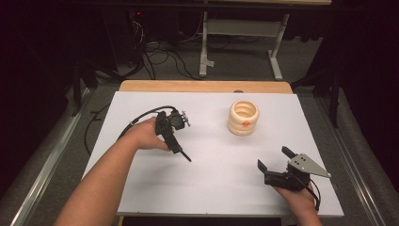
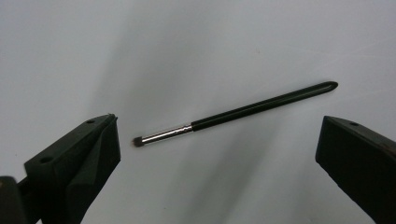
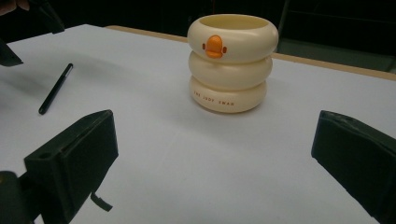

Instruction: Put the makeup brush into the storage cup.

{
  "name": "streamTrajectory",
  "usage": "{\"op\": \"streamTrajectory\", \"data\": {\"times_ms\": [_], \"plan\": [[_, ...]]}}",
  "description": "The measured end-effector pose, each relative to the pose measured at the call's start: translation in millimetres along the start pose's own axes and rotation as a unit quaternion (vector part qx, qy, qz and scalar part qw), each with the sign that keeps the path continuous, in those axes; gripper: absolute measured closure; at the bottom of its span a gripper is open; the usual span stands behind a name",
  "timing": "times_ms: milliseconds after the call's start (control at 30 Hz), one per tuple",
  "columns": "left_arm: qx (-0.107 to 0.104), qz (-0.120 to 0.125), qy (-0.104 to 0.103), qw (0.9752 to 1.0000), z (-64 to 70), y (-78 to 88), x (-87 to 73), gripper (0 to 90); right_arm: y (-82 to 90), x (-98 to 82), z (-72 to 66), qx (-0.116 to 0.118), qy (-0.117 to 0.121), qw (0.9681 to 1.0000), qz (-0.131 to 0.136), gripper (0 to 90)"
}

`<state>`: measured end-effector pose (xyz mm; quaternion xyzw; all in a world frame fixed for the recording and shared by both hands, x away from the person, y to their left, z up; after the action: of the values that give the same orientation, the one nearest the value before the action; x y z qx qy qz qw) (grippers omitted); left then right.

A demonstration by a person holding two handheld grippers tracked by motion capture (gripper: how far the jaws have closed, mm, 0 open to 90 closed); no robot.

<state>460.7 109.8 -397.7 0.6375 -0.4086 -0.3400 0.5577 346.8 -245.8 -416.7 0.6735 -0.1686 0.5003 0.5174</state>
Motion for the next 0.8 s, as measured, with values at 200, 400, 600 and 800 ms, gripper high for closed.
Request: {"op": "streamTrajectory", "data": {"times_ms": [200, 400, 600, 800], "plan": [[0.013, -0.023, 0.004, 0.9996, -5.6, -12.6, -0.2, 1.0, 0.2, -0.1, 0.5, 0.000, -0.001, 1.0000, 0.001, 1.9], [0.012, -0.033, -0.016, 0.9992, -2.4, -23.3, 4.5, 1.7, -0.1, -0.8, 1.7, 0.000, -0.004, 1.0000, -0.001, 1.9], [0.007, -0.040, -0.025, 0.9989, 0.5, -30.0, 7.8, 2.3, -0.6, -1.3, 2.7, 0.002, -0.005, 1.0000, -0.001, 1.9], [0.001, -0.045, -0.023, 0.9987, -3.1, -34.7, 5.6, 3.2, -0.9, -1.5, 2.7, 0.001, -0.004, 1.0000, -0.001, 1.9]]}}
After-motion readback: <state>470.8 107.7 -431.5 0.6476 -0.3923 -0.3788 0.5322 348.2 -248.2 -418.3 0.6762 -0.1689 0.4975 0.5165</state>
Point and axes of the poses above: each handheld gripper's, and its own axes: y roughly backward along the jaws, x roughly out of its top, z roughly to its right, the point moved 4 cm from there along -y, roughly forward along the jaws, and after that the axes turned 13 degrees about -z, right-handed, at the moved point
